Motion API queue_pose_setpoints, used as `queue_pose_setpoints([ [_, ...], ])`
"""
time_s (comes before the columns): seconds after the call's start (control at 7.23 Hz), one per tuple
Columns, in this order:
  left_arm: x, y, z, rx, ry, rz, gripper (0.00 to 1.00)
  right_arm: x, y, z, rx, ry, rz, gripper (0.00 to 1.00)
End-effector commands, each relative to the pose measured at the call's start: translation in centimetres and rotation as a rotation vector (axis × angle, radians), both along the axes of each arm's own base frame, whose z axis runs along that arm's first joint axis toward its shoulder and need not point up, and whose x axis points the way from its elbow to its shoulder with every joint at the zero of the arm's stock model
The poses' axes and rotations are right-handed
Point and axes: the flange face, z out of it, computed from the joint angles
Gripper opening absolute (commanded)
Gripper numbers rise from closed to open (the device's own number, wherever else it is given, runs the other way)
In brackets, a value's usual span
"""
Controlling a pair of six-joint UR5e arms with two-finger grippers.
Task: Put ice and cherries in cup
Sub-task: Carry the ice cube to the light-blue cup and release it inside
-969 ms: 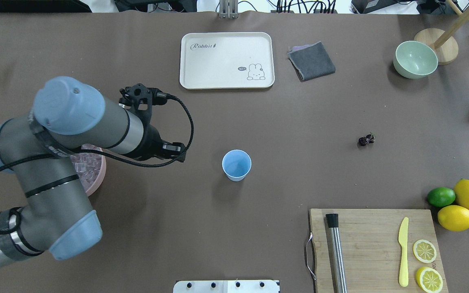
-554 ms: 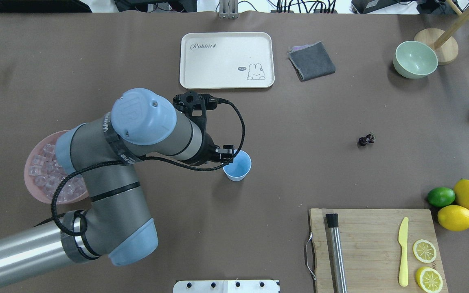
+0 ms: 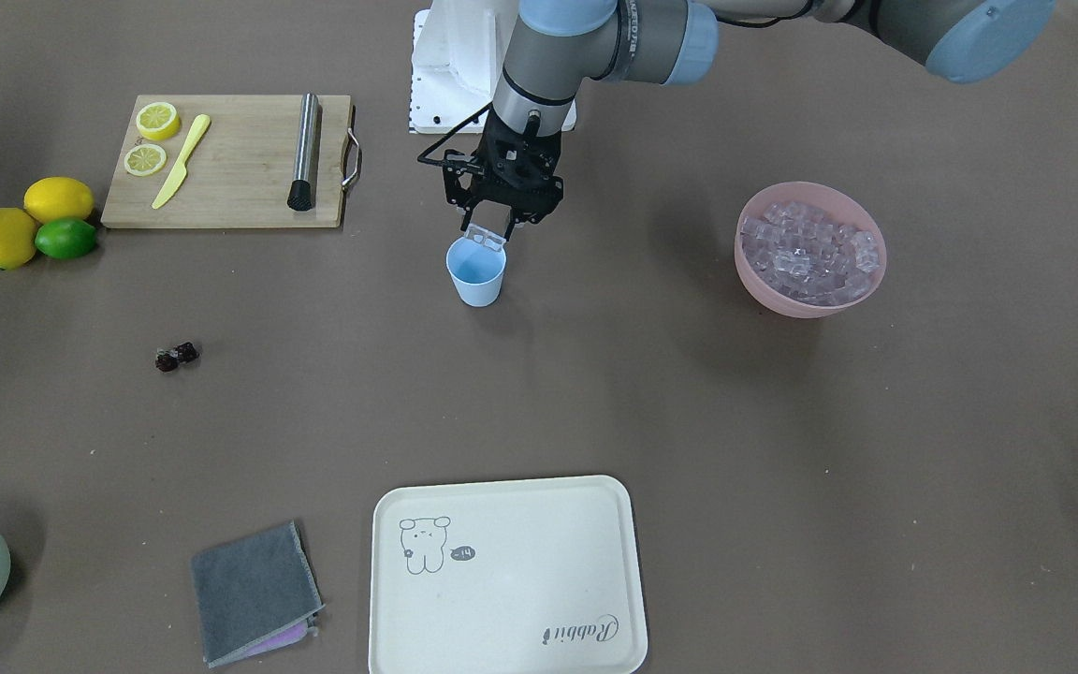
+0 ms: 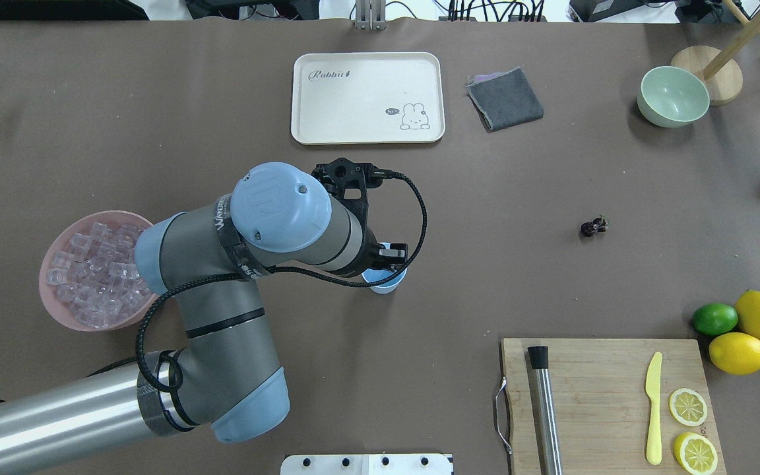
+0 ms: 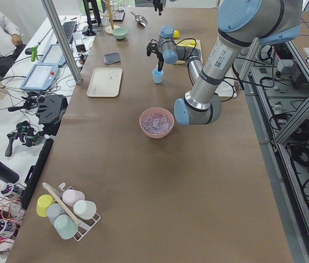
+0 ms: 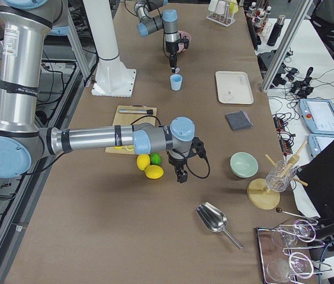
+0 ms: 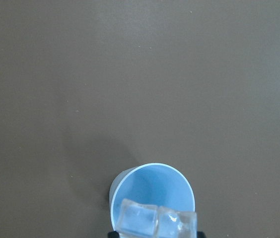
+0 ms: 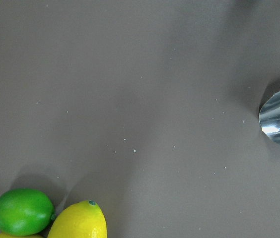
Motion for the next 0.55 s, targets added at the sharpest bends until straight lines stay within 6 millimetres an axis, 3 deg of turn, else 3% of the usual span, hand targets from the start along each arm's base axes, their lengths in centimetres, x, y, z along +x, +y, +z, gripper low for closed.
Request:
queue_pose_setpoints([
  [0.0,0.14,0.25,-0.20,-0.001,0.005,0.002,0.70,-0.14,0.06,0.07,-0.002,0.000,-0.003,1.00],
  [0.42,-0.09,0.25,-0.72,-0.036,0.023,-0.021,0.83,-0.14,0.06,0.00,0.000,0.000,-0.003,1.00],
])
